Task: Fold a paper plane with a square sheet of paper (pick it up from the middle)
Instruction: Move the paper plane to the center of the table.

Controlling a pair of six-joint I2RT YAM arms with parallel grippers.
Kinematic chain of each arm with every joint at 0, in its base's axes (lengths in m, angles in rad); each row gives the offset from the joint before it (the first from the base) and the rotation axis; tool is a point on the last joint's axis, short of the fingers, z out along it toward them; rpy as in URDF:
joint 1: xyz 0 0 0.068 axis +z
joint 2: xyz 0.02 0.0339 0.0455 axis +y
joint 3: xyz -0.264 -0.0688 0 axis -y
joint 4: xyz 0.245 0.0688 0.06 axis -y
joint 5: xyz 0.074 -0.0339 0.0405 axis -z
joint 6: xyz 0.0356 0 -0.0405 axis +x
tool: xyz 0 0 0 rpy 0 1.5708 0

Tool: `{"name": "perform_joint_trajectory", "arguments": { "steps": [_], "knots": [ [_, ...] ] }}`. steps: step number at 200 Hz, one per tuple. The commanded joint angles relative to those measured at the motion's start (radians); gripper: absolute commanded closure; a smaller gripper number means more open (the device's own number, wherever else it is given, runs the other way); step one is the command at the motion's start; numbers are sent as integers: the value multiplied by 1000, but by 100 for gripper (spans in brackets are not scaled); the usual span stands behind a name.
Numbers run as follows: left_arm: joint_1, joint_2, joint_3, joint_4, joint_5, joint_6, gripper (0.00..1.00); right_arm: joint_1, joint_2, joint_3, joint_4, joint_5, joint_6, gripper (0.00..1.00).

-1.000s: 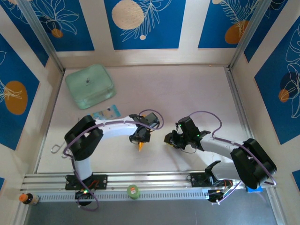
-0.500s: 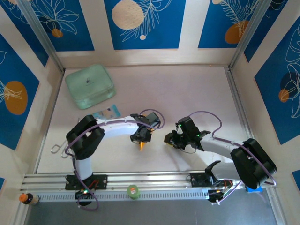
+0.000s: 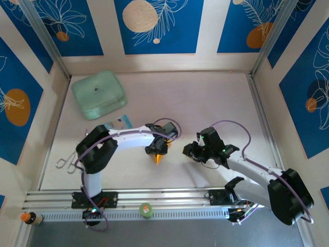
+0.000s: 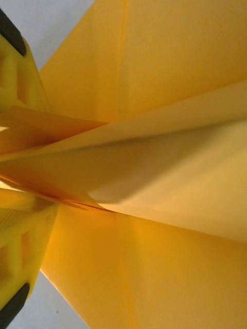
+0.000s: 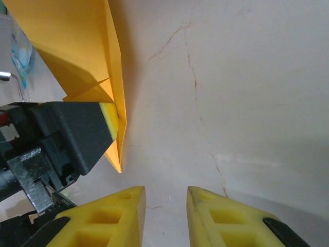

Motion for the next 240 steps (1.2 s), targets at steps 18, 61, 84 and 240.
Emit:
{"name": "perform_joint_trajectory", "arguments": {
  "steps": [18, 61, 84, 240],
  "knots": [
    [-6, 67, -6, -46, -12, -53, 62, -15, -38, -8, -53, 10, -7, 72],
    [-8, 13, 12, -57, -4, -75, 62, -35, -56, 25, -109, 5, -42, 71],
    [-8, -28, 15, -62, -11, -84, 61, -54, -78, 35, -134, 1, -60, 71],
    [-4, -379, -41, -104, -295, -36, 60, -243, -130, 221, -357, 131, -281, 56]
  ]
}}
